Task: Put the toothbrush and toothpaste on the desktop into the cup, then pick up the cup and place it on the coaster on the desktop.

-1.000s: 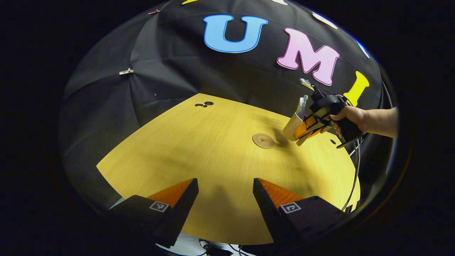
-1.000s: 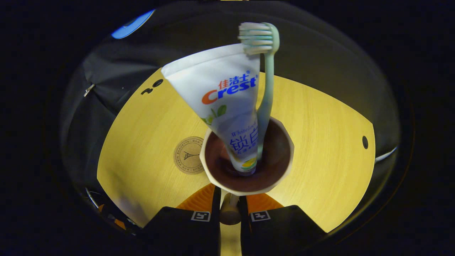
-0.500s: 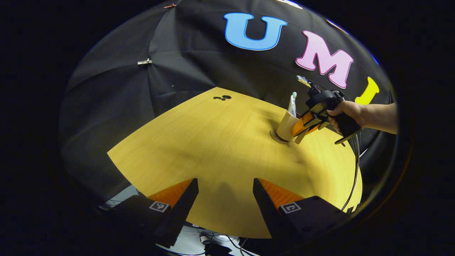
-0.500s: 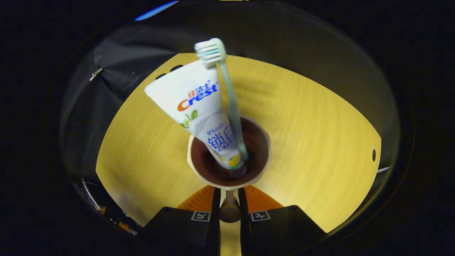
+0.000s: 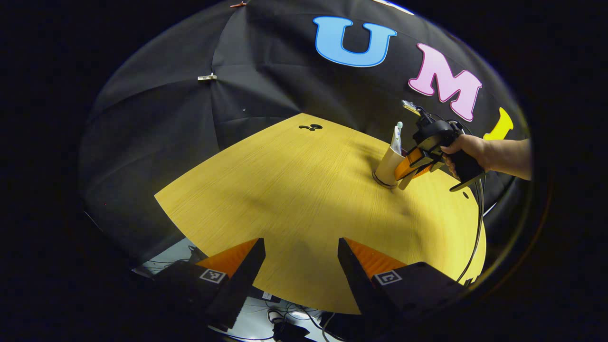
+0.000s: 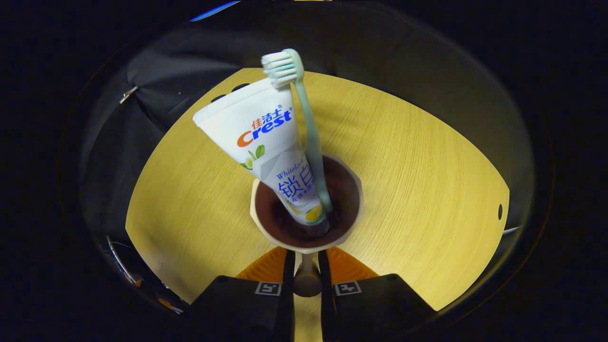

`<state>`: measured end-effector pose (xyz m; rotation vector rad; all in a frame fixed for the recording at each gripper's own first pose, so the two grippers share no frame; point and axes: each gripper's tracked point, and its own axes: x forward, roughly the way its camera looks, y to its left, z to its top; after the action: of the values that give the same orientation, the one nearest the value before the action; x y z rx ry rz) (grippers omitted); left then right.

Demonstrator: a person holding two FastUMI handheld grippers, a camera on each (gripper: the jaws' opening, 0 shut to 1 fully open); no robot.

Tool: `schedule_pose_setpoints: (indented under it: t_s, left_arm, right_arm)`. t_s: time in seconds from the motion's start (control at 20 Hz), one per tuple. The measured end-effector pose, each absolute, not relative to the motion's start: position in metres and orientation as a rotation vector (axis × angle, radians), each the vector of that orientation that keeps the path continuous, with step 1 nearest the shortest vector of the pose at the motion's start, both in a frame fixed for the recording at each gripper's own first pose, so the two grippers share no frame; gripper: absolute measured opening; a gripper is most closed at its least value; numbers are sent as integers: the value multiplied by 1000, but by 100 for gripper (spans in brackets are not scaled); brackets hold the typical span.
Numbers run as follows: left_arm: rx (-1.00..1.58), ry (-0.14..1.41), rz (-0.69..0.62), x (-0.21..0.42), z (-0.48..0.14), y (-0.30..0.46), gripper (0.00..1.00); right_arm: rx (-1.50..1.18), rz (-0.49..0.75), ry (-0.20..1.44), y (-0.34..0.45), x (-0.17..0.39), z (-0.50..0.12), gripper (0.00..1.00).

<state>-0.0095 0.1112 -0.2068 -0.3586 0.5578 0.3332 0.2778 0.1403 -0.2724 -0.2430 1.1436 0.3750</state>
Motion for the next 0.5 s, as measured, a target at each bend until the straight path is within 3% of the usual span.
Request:
schedule_pose_setpoints:
  t_s: [0.3, 0.5]
  left_arm:
    - [-355, 546, 335, -14, -201, 111, 97]
    - [-359, 541, 330, -20, -199, 106, 98]
  right_arm:
    - [-205, 366, 1150, 154, 276, -270, 26]
    - [-153, 368, 1121, 155, 277, -257, 70]
